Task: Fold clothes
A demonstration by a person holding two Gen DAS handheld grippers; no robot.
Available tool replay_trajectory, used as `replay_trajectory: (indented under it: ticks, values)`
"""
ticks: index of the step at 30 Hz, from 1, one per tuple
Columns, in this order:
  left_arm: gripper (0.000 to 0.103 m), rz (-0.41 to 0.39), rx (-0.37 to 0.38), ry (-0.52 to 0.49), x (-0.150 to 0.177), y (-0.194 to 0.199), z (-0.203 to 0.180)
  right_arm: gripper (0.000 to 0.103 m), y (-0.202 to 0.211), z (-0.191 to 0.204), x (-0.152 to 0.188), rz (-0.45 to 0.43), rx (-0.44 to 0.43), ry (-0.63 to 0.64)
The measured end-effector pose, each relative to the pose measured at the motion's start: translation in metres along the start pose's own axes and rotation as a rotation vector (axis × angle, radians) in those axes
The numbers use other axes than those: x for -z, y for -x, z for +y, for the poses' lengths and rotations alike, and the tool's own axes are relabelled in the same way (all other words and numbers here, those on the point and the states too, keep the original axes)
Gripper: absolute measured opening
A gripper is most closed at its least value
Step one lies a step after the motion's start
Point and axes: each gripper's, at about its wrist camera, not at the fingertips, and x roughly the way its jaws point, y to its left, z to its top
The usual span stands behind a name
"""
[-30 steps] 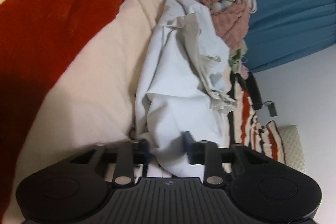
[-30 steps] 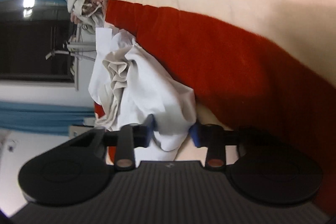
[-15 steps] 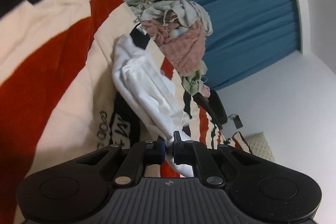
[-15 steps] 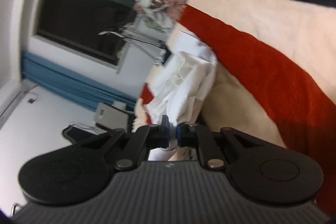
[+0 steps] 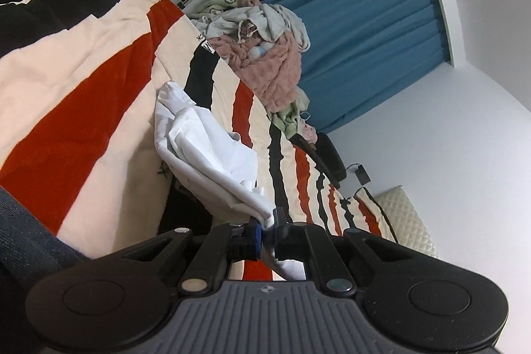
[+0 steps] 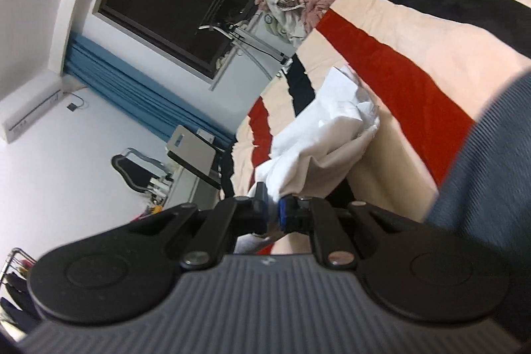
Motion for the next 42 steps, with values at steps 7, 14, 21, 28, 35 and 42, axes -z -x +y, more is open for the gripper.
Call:
replay_trajectory:
  ticks: [7, 14, 21, 28, 35, 42]
  values:
    - [0.007, 0.005, 0.006, 0.028, -0.063, -0.051, -0.017, 0.010, -0.045, 0.014, -0.046, -0.073, 0.032, -0.031]
    - [0.008, 0.009, -0.101, -0.125, -0.144, -0.150, -0.025, 0.011, -0.157, 0.028, -0.118, -0.091, 0.139, -0.037]
    - [0.008, 0.034, -0.146, -0.118, -0.159, -0.216, 0.047, 0.011, -0.245, -0.026, -0.125, 0.006, 0.195, 0.003]
    - [0.008, 0.017, -0.129, -0.176, -0.160, -0.236, 0.067, 0.012, -0.272, -0.049, -0.127, 0.051, 0.193, 0.001]
    - [0.021, 0.025, -0.152, -0.254, -0.151, -0.231, 0.059, 0.045, -0.271, -0.048, -0.122, 0.115, 0.165, -0.012]
    - [0.081, -0.003, -0.168, -0.372, -0.137, -0.206, 0.036, 0.064, -0.243, -0.012, -0.106, 0.124, 0.038, 0.128]
